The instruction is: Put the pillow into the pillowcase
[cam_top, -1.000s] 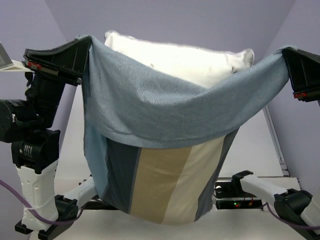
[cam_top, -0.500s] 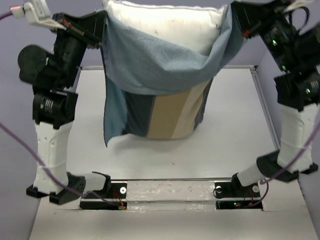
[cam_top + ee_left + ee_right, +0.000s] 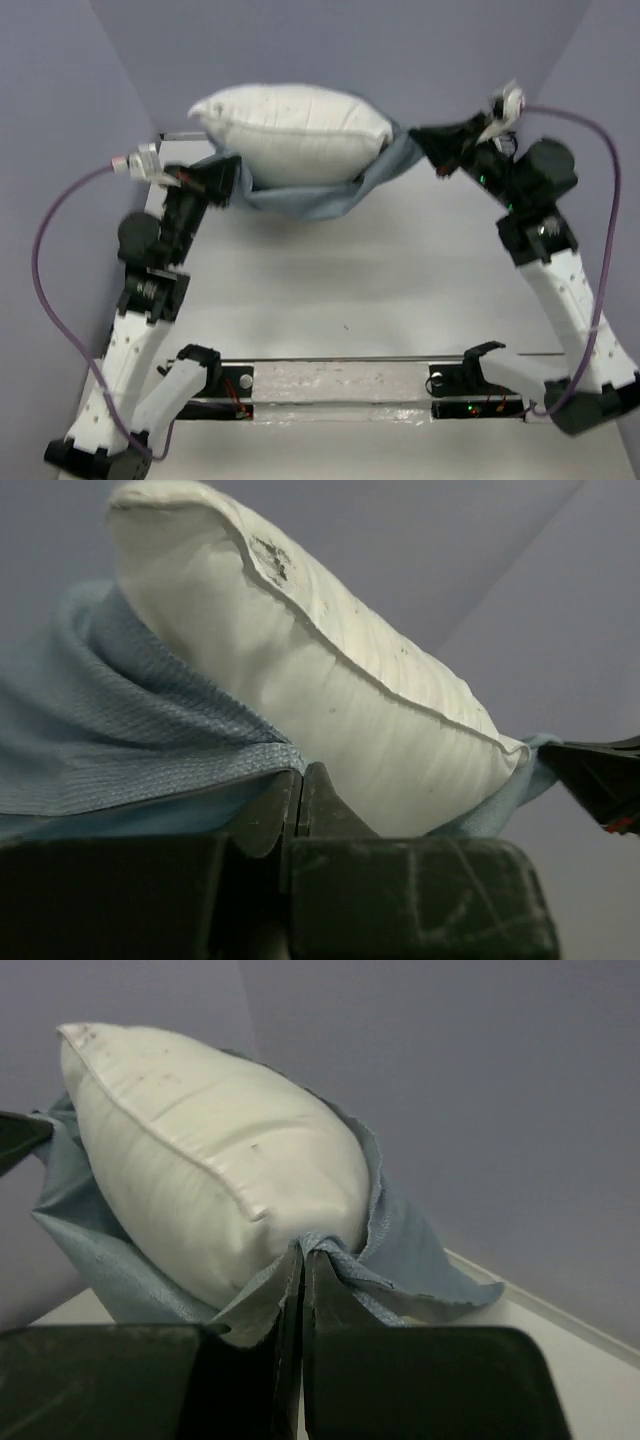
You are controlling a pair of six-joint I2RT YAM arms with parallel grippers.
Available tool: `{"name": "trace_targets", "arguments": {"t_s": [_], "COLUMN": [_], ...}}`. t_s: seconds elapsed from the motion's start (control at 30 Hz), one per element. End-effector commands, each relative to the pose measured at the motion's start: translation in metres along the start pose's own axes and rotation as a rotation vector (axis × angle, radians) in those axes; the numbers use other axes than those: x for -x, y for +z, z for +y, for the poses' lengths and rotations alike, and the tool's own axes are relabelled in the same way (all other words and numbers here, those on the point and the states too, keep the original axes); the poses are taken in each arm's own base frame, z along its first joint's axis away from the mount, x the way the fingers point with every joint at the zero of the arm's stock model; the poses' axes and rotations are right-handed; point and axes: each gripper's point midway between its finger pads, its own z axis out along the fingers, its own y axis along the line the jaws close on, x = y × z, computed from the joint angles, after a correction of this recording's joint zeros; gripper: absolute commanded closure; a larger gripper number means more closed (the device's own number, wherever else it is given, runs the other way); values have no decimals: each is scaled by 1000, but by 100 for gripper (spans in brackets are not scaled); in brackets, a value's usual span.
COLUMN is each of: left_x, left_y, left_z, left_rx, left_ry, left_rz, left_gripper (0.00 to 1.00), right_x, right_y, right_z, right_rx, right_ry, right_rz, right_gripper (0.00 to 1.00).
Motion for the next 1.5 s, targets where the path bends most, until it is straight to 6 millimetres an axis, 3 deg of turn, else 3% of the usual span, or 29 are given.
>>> {"name": "trace_targets", "arguments": {"t_s": [0.0, 0.13, 0.17, 0.2, 0.27, 0.33, 0.37, 0.4, 0.5, 0.57, 0.63, 0.67, 0.7, 0.73, 0.77, 0.8, 0.87, 0.9, 0.93, 1.0, 1.03, 1.07, 1.13, 1.17, 1.2, 1.23, 1.27, 1.3, 1.47], "left_x": [-33, -125, -152, -163, -195, -207, -218, -214, -204, -200, -203, -193, -222, -234, -226, -265, -288, -276, -304, -319, -312, -327, -339, -340, -359, -362, -356, -364, -347], "left_y": [-70, -107, -123, -131, -145, -161, -165, -170, -172, -160, -148, -137, -124, -118, -105, -94, -86, -70, -68, -51, -39, -40, -23, -16, -14, -9, -1, 2, 15], "left_z": [-12, -3, -9, -13, -13, -28, -27, -39, -59, -69, -75, -85, -84, -85, -99, -95, -97, -108, -111, -116, -119, -112, -110, -116, -111, -107, -100, -90, -81], "left_rx": [-206, -239, -284, -314, -338, -419, -421, -467, -529, -519, -493, -484, -449, -426, -401, -347, -294, -249, -260, -241, -222, -227, -192, -194, -194, -186, -113, -70, -13], "left_ry": [-233, -303, -328, -324, -295, -257, -227, -181, -72, -32, 1, 31, 93, 140, 201, 299, 441, 482, 589, 682, 744, 804, 928, 953, 1007, 1056, 1097, 1146, 1085], "left_rz": [-184, 5, 69, 100, 188, 241, 289, 301, 323, 333, 355, 328, 407, 448, 428, 521, 586, 540, 583, 579, 545, 576, 585, 576, 606, 610, 590, 598, 537], "left_gripper": [100, 97, 95, 91, 70, 39, 31, 20, 8, 8, 8, 7, 7, 7, 7, 7, 5, 5, 4, 2, 1, 1, 1, 1, 1, 1, 1, 1, 1], "right_x": [-119, -184, -190, -196, -211, -218, -218, -221, -221, -220, -212, -210, -213, -205, -207, -212, -210, -211, -221, -211, -219, -211, -214, -228, -223, -226, -230, -241, -255], "right_y": [-39, -55, -61, -63, -62, -63, -64, -64, -66, -69, -73, -77, -82, -86, -92, -98, -107, -111, -118, -127, -133, -134, -146, -156, -161, -166, -169, -173, -171], "right_z": [-28, -87, -105, -113, -129, -145, -156, -167, -189, -192, -187, -186, -183, -177, -177, -175, -169, -166, -163, -153, -148, -144, -136, -136, -132, -130, -128, -124, -95], "right_rx": [-90, -252, -309, -331, -367, -430, -468, -497, -577, -617, -617, -632, -641, -640, -660, -674, -684, -688, -697, -698, -699, -693, -709, -740, -748, -758, -759, -754, -611], "right_ry": [66, 272, 324, 347, 391, 412, 418, 436, 462, 472, 463, 461, 468, 453, 451, 449, 437, 439, 451, 441, 456, 453, 468, 480, 478, 483, 491, 508, 548], "right_rz": [59, 163, 167, 183, 230, 253, 258, 276, 291, 313, 305, 302, 306, 288, 291, 306, 304, 306, 318, 281, 287, 266, 240, 249, 221, 219, 219, 234, 285], "right_gripper": [100, 100, 100, 100, 100, 100, 100, 100, 100, 98, 82, 76, 62, 56, 50, 43, 36, 35, 34, 34, 36, 38, 49, 55, 68, 75, 81, 86, 90]}}
